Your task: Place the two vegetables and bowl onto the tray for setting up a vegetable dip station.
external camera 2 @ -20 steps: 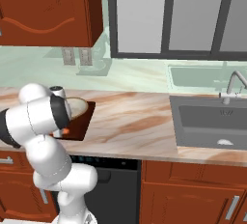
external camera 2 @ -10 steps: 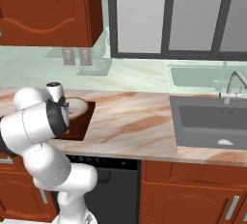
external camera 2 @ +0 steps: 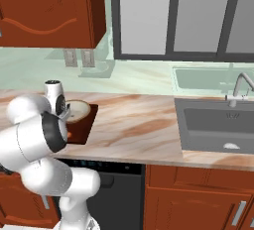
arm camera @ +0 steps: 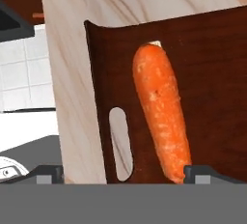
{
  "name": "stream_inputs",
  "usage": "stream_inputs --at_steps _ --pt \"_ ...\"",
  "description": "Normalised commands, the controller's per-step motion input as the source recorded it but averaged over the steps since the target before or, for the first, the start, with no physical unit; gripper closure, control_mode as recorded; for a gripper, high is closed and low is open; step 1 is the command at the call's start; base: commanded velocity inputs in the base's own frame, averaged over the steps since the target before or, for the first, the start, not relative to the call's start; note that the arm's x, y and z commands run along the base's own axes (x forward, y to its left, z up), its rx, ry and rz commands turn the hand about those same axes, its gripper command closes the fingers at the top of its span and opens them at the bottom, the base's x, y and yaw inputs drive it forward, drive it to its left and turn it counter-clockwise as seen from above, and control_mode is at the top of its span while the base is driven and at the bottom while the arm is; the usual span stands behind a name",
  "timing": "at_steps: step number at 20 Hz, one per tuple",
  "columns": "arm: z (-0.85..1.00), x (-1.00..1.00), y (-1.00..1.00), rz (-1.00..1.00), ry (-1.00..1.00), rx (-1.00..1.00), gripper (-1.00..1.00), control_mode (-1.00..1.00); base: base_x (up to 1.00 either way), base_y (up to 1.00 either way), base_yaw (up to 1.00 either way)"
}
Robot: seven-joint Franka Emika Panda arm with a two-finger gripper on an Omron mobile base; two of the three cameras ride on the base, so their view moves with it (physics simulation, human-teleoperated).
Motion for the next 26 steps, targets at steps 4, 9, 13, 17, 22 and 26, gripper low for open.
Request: stream_inputs --at_steps 4,9,13,17,22,26 --pt "0.20 -0.22 0.00 -0.24 0.03 0.00 -1.00 -1.00 0.00 0.00 0.00" --pt "0.15 -0.18 0.00 -0.30 0.04 0.00 -1.00 -1.00 0.00 0.00 0.00" --pt "0.10 -0.25 -0.03 -0.40 0.05 0.06 -1.00 -1.00 0.00 0.00 0.00" --pt "0.10 -0.16 0.00 -0.37 0.05 0.00 -1.00 -1.00 0.00 0.00 0.00" --pt "0.17 -0.13 0.00 -0.27 0.01 0.00 -1.00 -1.00 0.00 0.00 0.00" --pt "0.15 -0.20 0.00 -0.19 0.00 0.00 -1.00 -1.00 0.00 0.00 0.00"
